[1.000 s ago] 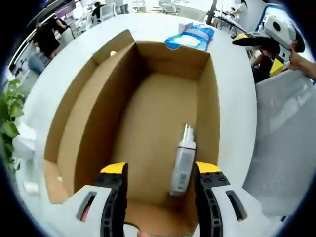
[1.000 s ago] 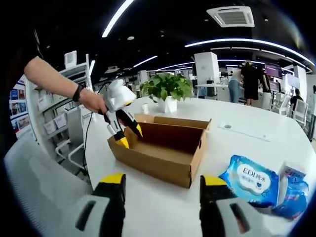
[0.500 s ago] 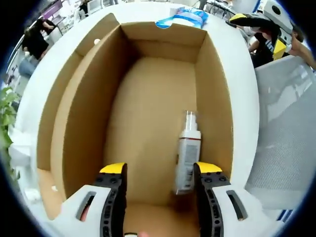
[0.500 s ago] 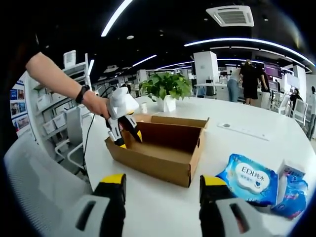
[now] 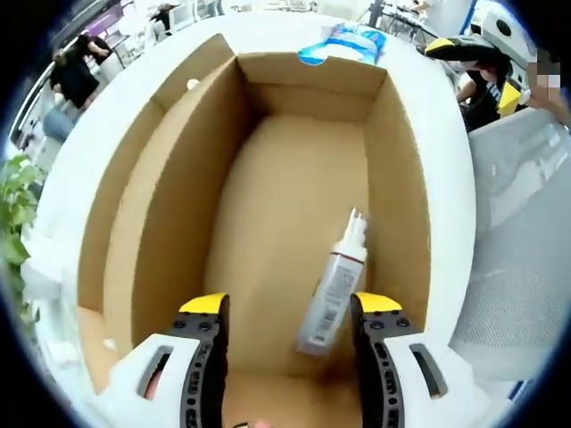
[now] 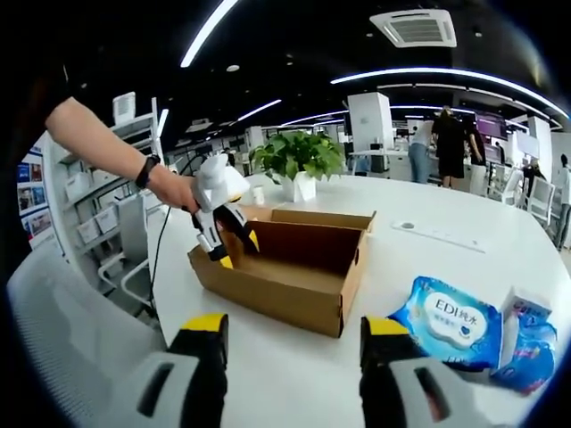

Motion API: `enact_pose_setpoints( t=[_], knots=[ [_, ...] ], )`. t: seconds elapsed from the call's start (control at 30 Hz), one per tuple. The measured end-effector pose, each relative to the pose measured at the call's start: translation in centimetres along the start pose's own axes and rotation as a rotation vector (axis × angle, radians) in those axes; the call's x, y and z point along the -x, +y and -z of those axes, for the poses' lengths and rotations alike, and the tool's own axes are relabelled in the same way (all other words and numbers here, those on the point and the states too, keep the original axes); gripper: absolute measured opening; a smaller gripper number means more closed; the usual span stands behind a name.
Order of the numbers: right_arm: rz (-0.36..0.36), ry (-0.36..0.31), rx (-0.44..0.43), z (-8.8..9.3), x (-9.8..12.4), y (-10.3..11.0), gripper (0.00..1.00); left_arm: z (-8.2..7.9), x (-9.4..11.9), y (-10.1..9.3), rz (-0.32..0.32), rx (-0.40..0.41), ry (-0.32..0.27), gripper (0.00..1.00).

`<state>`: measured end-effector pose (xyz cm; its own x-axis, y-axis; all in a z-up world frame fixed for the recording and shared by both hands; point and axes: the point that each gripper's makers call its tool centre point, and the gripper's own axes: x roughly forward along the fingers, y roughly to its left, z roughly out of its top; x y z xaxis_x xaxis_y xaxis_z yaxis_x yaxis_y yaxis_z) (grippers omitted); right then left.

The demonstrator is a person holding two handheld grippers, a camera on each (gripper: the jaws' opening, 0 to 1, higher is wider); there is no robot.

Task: Operate the shoe box by opening the lid, removing the specified soft item, and placing it in the target area until the item is outside and the box remains undamaged.

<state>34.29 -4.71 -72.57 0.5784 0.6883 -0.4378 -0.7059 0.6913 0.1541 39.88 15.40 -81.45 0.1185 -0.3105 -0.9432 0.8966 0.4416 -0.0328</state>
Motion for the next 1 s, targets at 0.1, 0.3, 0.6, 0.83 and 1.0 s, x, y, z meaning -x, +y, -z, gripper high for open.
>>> enact_pose_setpoints(
  t=[0.1,0.3,0.6,0.83,1.0],
  knots=[
    [-0.001,0.002,0.001,0.1,-0.1,0.0,0.58,0.2,-0.5,-0.3,0.007,-0.039,0.021,0.55],
    [-0.005,0.012,0.002,0.4,-0.2,0.2,0.58,-0.2,-1.6,-1.1,0.033,-0.100,0.043,0.49],
    [-0.011,0.021,0.002,0.6,-0.3,0.3,0.57,-0.1,-2.8,-2.8,0.087,-0.195,0.060,0.21],
    [-0.021,0.027,0.000,0.8,-0.5,0.5,0.57,-0.2,-2.5,-2.3,0.064,-0.137,0.022,0.19],
    [-0.028,0.023,-0.004,0.8,-0.5,0.6,0.57,0.0,-1.9,-2.0,0.050,-0.115,0.004,0.19]
  ],
)
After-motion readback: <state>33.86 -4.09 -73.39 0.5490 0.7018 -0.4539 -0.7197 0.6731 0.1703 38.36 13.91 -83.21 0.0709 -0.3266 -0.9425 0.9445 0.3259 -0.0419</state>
